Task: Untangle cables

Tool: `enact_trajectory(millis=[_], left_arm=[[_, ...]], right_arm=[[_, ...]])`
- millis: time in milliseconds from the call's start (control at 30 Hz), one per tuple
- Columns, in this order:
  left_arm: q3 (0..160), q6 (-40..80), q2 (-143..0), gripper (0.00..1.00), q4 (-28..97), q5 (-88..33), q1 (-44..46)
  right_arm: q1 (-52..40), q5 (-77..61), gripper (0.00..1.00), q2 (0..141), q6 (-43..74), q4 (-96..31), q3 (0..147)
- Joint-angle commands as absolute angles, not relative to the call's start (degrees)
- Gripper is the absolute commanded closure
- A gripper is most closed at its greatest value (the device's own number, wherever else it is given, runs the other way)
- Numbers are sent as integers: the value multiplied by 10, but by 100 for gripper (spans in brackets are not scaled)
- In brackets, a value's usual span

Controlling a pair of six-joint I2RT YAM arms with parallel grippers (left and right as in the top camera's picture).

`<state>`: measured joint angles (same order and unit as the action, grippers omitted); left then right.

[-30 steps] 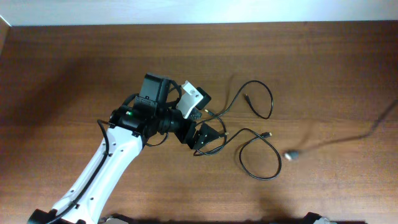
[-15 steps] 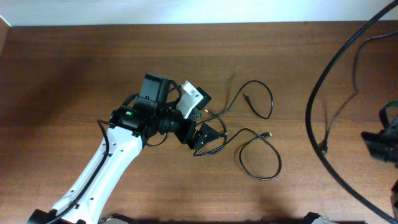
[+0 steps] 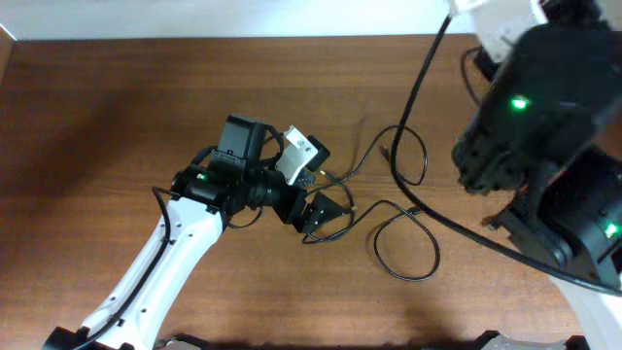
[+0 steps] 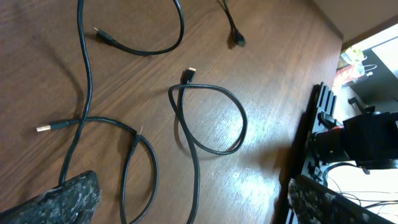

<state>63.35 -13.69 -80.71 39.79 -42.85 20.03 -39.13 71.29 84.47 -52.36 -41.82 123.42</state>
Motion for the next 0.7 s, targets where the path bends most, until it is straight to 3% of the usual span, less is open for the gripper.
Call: enact_trajectory(millis=[0,133,300,400,600,667], left_arm=[[638,-134,-807,1,399,-430,201],[638,-134,-807,1,399,-430,201],[638,-134,-807,1,399,-430,201],[638,-134,-807,1,399,-430,201],[638,-134,-807,1,399,-430,201],[638,-134,-807,1,399,-430,201]], right_arm=[[-343,593,96,840,-340,-507,1235],[-202,434,96,840,-264,-552,1235],[114,238,96,865,-190,-552,1235],[240,207,96,900,-166,-550,1235],[385,50,96,1024,-163,-515,1235],[408,5,96,1072,-102,-517,1235]])
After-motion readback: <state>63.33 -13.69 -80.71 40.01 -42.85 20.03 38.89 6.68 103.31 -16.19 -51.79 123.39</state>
